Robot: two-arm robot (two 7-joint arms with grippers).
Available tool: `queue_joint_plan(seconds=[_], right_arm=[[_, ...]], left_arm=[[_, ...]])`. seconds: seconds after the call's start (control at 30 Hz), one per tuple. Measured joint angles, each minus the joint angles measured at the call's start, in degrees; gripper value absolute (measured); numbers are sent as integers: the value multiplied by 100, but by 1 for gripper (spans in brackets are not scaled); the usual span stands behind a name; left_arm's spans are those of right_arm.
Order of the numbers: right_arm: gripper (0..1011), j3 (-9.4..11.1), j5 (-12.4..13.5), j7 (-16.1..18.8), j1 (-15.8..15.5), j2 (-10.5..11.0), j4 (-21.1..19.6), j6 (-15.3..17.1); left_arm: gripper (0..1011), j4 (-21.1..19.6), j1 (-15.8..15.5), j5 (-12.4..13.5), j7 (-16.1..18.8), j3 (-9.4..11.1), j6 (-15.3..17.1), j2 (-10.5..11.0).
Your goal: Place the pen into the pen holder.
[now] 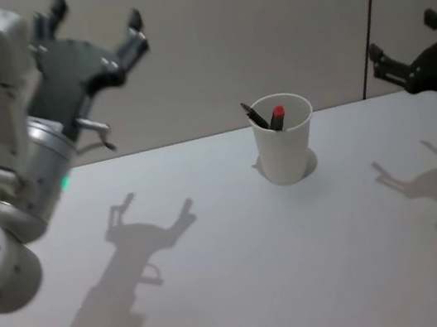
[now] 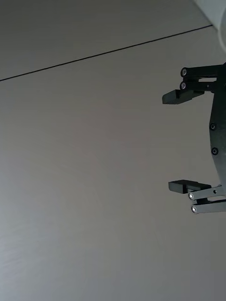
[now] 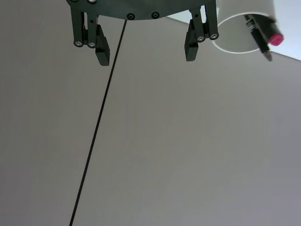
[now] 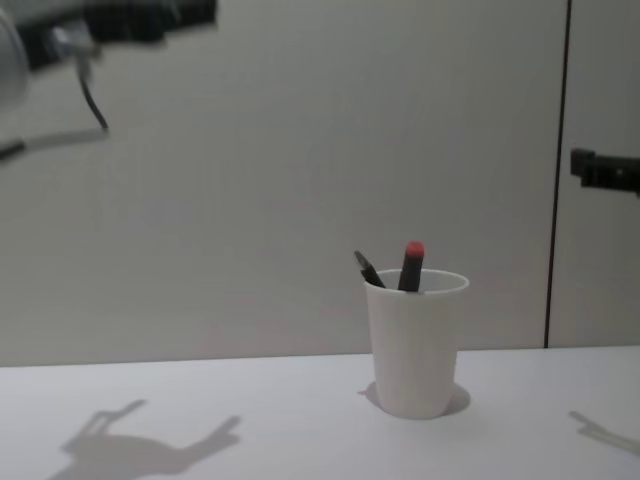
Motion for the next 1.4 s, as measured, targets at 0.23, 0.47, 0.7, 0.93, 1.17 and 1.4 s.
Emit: queue_joint_plan(seconds=[0.23, 0.47, 0.7, 0.93, 1.17, 1.4], right_arm=[[1001, 143, -104, 62, -409, -285, -160, 5], [1001, 299, -222, 121, -857, -597, -342, 12], [1001, 436, -319, 172, -1258, -872, -502, 18], [1001, 509, -370, 198, -1469, -1018, -583, 21], [1001, 517, -379, 205, -1496, -1036, -594, 21], [1001, 517, -379, 205, -1497, -1037, -595, 20]], left_arm=[[1001, 357, 83, 134, 179, 518, 58, -24], [1001, 712, 170, 271, 347, 1030, 112, -49], [1001, 850, 204, 325, 414, 1234, 136, -59], [1001, 859, 205, 328, 421, 1247, 138, -61], [1001, 861, 205, 328, 422, 1249, 138, -61], [1001, 860, 202, 328, 422, 1249, 136, -61]])
